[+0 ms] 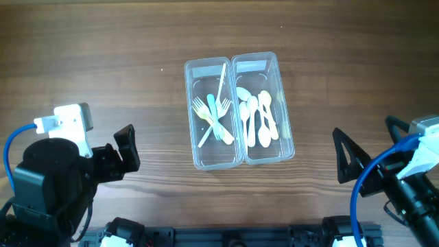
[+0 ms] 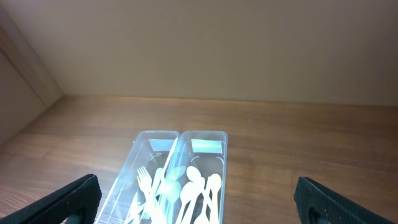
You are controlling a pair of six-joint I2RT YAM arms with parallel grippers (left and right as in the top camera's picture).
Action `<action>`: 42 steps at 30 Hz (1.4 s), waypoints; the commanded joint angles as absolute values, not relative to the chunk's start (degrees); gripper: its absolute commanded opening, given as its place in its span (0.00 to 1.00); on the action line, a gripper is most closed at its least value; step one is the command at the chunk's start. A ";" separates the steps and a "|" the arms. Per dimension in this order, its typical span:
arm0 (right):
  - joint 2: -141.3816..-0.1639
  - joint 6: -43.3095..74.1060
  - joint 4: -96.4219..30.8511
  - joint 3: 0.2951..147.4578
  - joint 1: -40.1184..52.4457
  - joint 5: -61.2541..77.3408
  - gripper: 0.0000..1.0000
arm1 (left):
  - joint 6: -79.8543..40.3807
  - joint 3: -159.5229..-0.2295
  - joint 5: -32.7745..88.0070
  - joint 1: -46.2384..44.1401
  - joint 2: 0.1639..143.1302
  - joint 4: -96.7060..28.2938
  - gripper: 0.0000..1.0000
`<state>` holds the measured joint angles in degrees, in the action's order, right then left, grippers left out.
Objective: Pack container
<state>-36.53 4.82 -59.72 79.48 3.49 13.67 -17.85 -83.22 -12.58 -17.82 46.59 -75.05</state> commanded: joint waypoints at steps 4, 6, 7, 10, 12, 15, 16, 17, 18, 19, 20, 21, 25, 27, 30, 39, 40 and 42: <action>-36.60 4.45 -60.38 79.18 3.46 13.28 1.00 | -17.10 -83.42 -12.47 -17.45 46.61 -75.09 1.00; -36.58 4.49 -62.92 79.18 3.46 13.28 1.00 | -17.10 -83.42 -12.47 -17.45 46.61 -75.09 1.00; -36.58 4.49 -63.64 79.18 3.46 13.28 1.00 | -17.10 -83.42 -12.47 -17.45 46.61 -75.09 1.00; -36.60 4.49 -64.12 79.18 3.46 13.28 1.00 | -17.10 -83.42 -12.47 -17.45 46.61 -75.09 1.00; -36.58 4.43 -64.12 79.18 3.46 13.23 1.00 | -17.10 -83.42 -12.47 -17.45 46.61 -75.07 1.00; -36.67 4.51 -64.14 79.15 3.46 12.86 1.00 | -17.10 -83.42 -12.47 -17.45 46.61 -75.09 1.00; -36.69 4.49 -64.14 79.13 3.46 12.84 1.00 | -17.10 -83.42 -12.47 -17.45 46.61 -75.07 1.00; -36.69 4.49 -64.14 79.05 3.46 12.84 1.00 | -17.12 -83.42 -12.47 -17.45 46.61 -75.07 1.00; -36.69 4.40 -64.10 78.89 3.46 12.64 1.00 | -17.10 -83.42 -12.47 -17.45 46.61 -75.09 1.00; -36.69 4.45 -64.05 78.63 3.46 11.68 1.00 | -17.10 -83.42 -12.47 -17.45 46.61 -75.09 1.00; -36.69 4.43 -64.07 78.26 3.46 10.74 1.00 | -17.10 -83.42 -12.47 -17.45 46.61 -75.09 1.00; -36.67 4.43 -63.96 77.17 3.46 8.58 1.00 | -17.10 -83.42 -12.47 -17.45 46.61 -75.09 1.00; -34.06 4.43 -61.52 71.40 3.46 3.29 1.00 | -17.10 -83.42 -12.47 -17.45 46.61 -75.09 1.00; -30.59 4.43 -55.42 65.67 3.46 2.52 1.00 | -17.10 -83.42 -12.47 -17.45 46.61 -75.09 1.00; -24.27 4.71 -47.68 55.13 3.46 2.98 1.00 | -17.10 -83.42 -12.47 -17.45 46.61 -75.07 1.00; -14.48 4.78 -34.96 31.68 3.46 2.35 1.00 | -17.10 -83.42 -12.47 -17.45 46.61 -75.07 1.00; -14.04 5.30 -34.15 29.91 3.46 2.33 1.00 | -17.10 -83.42 -12.47 -17.45 46.61 -75.09 1.00; -12.32 6.17 -31.86 25.36 3.46 2.31 1.00 | -17.10 -83.42 -12.47 -17.45 46.61 -75.09 1.00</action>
<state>-14.61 4.93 -33.30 28.97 3.49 3.46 -17.85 -83.22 -12.56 -17.82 46.59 -75.09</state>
